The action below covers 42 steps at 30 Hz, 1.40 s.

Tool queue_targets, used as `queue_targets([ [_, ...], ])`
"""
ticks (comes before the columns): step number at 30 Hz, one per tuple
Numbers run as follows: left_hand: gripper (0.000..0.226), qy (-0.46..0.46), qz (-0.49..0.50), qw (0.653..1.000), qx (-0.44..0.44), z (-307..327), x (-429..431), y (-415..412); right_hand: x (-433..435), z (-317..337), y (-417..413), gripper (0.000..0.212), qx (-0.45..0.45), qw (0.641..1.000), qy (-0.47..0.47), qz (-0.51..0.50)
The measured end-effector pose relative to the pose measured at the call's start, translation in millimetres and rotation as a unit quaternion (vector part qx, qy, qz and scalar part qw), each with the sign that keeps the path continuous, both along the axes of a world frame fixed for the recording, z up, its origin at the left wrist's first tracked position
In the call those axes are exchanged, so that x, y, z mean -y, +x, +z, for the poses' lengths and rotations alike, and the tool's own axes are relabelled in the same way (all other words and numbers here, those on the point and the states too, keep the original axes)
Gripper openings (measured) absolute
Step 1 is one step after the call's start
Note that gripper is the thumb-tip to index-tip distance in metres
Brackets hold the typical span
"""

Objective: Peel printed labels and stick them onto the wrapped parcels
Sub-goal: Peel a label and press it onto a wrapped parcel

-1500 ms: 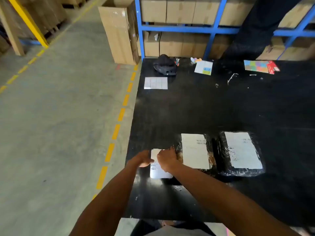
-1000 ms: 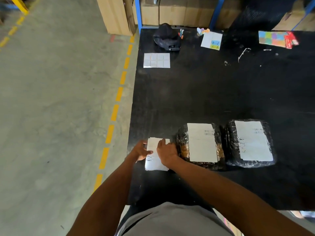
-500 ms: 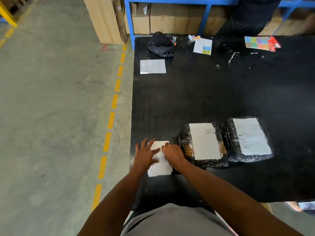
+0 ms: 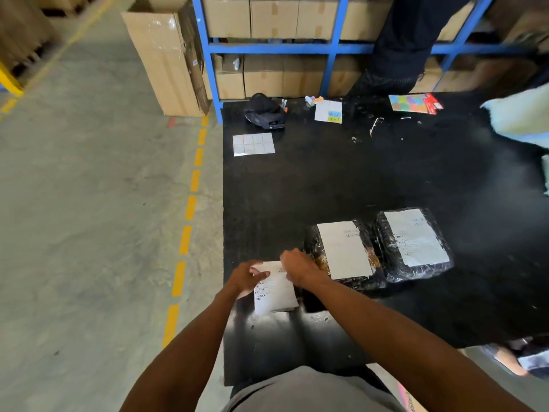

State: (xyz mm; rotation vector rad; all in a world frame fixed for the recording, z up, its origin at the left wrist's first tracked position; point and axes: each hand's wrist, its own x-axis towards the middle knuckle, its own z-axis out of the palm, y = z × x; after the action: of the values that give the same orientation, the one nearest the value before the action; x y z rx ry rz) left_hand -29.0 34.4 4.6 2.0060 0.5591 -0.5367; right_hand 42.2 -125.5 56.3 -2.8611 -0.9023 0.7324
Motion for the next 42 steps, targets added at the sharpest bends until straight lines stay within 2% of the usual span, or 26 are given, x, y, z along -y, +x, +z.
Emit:
queue_targets([
  [2, 0.052, -0.044, 0.053, 0.998, 0.010, 4.9, 3.3, -2.5, 2.7, 6.7, 3.7, 0.023, -0.038, 0.998, 0.039, -0.012],
  [7, 0.059, -0.035, 0.092, 0.995, 0.021, 20.4, 9.0, -4.3, 13.4, 32.8, 17.9, 0.025, -0.107, 0.986, 0.128, 0.030],
  [10, 0.069, -0.126, 0.133, 0.982, -0.042, 37.2, 11.4, 1.7, 25.8, 47.9, 28.6, 0.025, -0.120, 0.976, 0.178, 0.050],
  [14, 0.088, -0.276, 0.128, 0.945, -0.118, 59.5, 7.7, 13.2, 51.3, 71.4, 45.6, 0.023, -0.131, 0.959, 0.245, 0.050],
  [16, 0.081, -0.310, 0.122, 0.938, -0.098, 75.2, 15.4, 23.7, 66.3, 84.0, 55.4, 0.025, -0.135, 0.950, 0.278, 0.047],
  [19, 0.061, -0.336, 0.122, 0.934, -0.002, 96.8, 35.1, 40.8, 86.0, 101.5, 71.3, 0.030, -0.156, 0.931, 0.327, 0.031],
  [23, 0.048, -0.322, 0.078, 0.937, 0.112, 119.8, 63.9, 61.0, 115.3, 116.3, 89.7, 0.041, -0.184, 0.919, 0.348, -0.006],
  [26, 0.048, -0.317, 0.080, 0.930, 0.166, 135.2, 83.5, 73.8, 137.2, 123.7, 103.5, 0.050, -0.216, 0.901, 0.373, -0.047],
  [28, 0.047, -0.308, 0.071, 0.933, 0.172, 144.5, 94.7, 78.8, 147.2, 129.4, 112.5, 0.046, -0.243, 0.889, 0.383, -0.069],
  [31, 0.047, -0.287, 0.062, 0.940, 0.174, 150.5, 107.2, 83.8, 158.5, 139.4, 123.4, 0.023, -0.216, 0.903, 0.369, -0.044],
  [33, 0.045, -0.267, 0.058, 0.945, 0.182, 152.3, 112.6, 85.1, 163.0, 144.9, 127.1, 0.016, -0.215, 0.905, 0.365, -0.041],
  [42, 0.038, -0.176, 0.058, 0.955, 0.231, 163.9, 117.7, 80.5, 173.0, 169.9, 135.3, 0.020, -0.256, 0.901, 0.348, -0.038],
])
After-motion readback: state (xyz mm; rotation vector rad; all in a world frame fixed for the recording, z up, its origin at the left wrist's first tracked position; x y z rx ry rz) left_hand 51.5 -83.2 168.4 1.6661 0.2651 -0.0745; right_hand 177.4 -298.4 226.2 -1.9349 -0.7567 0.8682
